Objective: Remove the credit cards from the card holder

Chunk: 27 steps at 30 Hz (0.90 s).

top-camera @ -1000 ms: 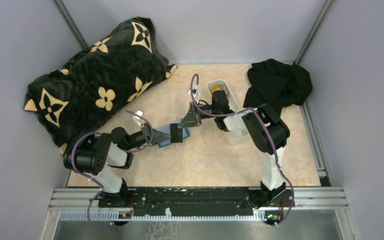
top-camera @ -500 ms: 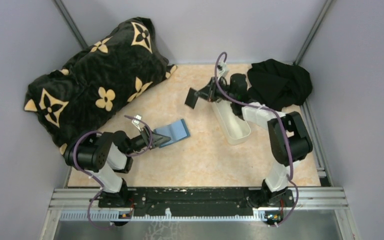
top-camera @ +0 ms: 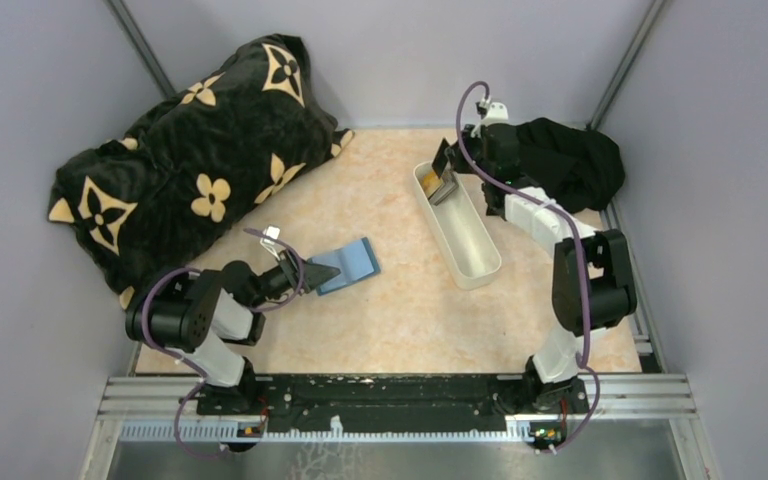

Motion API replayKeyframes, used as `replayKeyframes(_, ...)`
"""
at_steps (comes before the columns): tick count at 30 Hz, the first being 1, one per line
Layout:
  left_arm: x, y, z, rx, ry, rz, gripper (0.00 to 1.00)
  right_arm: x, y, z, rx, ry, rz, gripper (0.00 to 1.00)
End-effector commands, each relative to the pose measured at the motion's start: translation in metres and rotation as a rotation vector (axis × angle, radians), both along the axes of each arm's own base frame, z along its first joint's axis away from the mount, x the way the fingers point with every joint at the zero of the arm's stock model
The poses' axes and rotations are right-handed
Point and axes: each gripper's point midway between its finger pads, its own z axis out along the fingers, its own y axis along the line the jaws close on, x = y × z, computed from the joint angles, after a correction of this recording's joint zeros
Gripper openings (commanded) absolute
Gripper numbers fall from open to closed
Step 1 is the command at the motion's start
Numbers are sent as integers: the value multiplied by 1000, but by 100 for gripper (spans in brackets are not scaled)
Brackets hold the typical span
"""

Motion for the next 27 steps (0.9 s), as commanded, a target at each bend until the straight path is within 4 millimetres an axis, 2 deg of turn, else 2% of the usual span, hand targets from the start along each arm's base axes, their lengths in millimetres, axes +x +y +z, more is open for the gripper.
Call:
replayKeyframes(1, 11, 5, 16, 34, -145, 51, 57, 7, -16, -6, -32, -16, -49, 0)
replayKeyframes(7, 15, 9, 13, 74, -142, 83, 57, 10, -14, -26, -21, 6, -45, 0)
replayKeyframes(18, 11, 11, 13, 81, -152, 95, 57, 14, -5, -33, 62, -119, -44, 0)
replayKeyframes(27, 7, 9, 15, 45, -149, 76, 56, 18, 16, -46, 73, -143, -16, 0)
